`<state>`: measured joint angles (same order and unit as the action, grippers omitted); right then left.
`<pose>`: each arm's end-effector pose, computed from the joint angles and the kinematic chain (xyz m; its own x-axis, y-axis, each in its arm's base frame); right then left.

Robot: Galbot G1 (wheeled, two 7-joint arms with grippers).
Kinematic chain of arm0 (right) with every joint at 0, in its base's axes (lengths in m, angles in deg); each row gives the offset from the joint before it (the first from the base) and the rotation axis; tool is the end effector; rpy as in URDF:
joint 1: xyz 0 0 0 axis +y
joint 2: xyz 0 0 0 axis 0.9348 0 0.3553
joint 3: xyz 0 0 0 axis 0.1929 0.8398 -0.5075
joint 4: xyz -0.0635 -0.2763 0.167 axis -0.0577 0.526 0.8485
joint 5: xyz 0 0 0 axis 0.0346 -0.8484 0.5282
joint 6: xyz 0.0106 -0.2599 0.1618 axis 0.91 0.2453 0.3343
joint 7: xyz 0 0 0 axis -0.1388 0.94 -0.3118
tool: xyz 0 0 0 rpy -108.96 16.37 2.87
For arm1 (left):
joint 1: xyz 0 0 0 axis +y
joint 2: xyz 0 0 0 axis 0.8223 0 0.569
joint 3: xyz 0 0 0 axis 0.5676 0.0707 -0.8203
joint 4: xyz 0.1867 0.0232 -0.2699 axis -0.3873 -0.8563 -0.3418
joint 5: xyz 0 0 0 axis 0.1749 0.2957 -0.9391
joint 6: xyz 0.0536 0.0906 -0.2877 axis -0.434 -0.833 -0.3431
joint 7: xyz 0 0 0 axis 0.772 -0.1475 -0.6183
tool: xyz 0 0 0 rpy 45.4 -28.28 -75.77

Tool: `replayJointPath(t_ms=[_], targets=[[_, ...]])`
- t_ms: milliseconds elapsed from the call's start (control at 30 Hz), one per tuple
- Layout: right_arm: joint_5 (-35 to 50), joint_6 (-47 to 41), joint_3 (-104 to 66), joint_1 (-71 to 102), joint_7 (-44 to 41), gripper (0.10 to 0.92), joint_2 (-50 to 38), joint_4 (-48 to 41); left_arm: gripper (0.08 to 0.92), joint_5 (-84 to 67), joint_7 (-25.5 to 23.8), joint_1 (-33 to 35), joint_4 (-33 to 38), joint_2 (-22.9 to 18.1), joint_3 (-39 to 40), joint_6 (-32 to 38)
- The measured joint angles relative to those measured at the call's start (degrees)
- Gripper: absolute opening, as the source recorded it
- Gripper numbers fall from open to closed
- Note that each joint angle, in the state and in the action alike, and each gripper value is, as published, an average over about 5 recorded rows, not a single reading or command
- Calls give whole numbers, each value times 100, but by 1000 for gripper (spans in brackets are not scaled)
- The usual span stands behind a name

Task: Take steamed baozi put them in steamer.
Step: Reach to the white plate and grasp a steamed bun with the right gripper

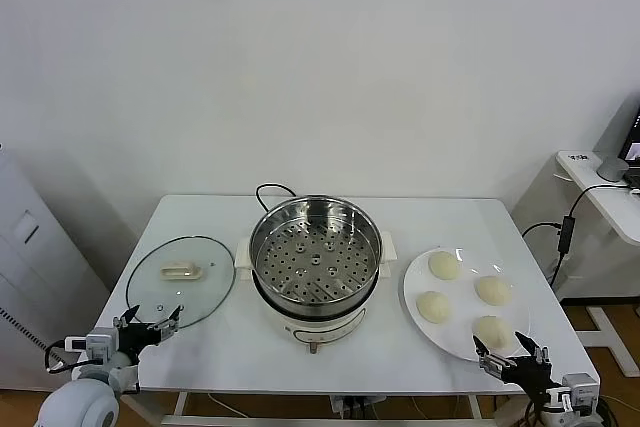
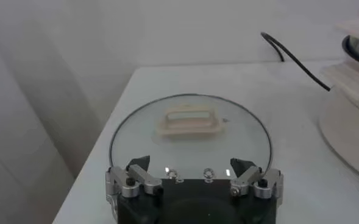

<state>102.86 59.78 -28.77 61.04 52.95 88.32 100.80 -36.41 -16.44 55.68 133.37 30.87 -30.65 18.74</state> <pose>0.1237 -0.1737 -0.2736 -0.8830 -0.0126 0.4692 -0.0406 0.9979 -0.0497 0.2029 0.1382 -0.2920 -0.8599 -0.0363 0.5092 0.0050 0.9968 0.0796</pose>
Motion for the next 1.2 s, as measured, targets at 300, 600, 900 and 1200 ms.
replayJointPath(t_ms=[300, 600, 900, 1200], targets=[[-1239, 178, -85, -465, -287, 823, -315, -210, 823, -3, -10, 26, 44, 32, 18, -2], [-3365, 638, 431, -1694, -794, 823, -1047, -917, 823, 26, -15, -23, 150, -19, 43, -69], [-4390, 1001, 1545, -3421, -2110, 823, -1721, -1928, 823, 119, -92, 24, 283, -91, 31, -162], [-4391, 1259, 3468, -5544, -3641, 823, -2257, -2948, 823, 324, -114, 50, 307, -129, 7, -277]])
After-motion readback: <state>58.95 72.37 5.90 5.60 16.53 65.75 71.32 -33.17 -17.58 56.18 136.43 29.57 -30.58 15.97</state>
